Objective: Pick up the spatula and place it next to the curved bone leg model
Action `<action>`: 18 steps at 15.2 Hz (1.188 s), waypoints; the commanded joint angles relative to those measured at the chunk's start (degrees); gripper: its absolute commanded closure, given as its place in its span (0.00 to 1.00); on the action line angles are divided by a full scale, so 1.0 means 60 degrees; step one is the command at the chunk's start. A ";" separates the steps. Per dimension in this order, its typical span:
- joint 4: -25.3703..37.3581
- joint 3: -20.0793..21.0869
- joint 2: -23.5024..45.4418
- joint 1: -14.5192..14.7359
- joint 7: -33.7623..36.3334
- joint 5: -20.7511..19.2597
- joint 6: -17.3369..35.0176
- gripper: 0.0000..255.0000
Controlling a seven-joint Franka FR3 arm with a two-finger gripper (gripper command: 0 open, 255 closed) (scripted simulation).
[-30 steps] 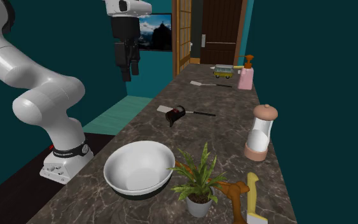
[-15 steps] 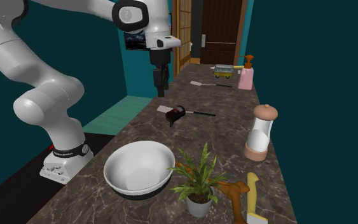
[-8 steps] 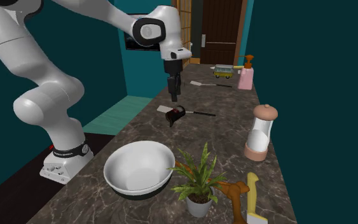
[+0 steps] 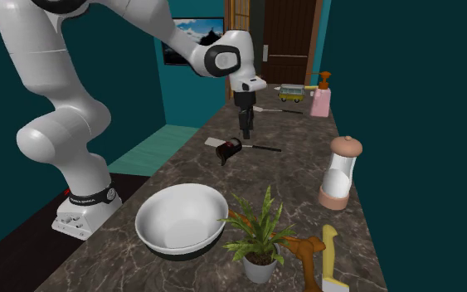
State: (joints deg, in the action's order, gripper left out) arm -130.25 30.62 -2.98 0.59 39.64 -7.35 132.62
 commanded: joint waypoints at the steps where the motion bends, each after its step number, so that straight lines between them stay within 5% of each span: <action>1: 0.0332 0.0135 0.0569 0.0044 0.0611 -0.0474 0.0170 0.00; 9: 0.0127 0.0019 0.1363 0.0056 0.1135 -0.1237 0.0996 0.00; 16: 0.0126 0.0018 0.1361 0.0057 0.1133 -0.1234 0.0995 0.00; 17: 0.0126 0.0018 0.1361 0.0057 0.1133 -0.1234 0.0995 1.00; 18: 0.0126 0.0018 0.1361 0.0057 0.1133 -0.1234 0.0995 1.00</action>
State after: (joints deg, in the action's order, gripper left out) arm -129.50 30.73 5.19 0.94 46.44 -14.76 138.59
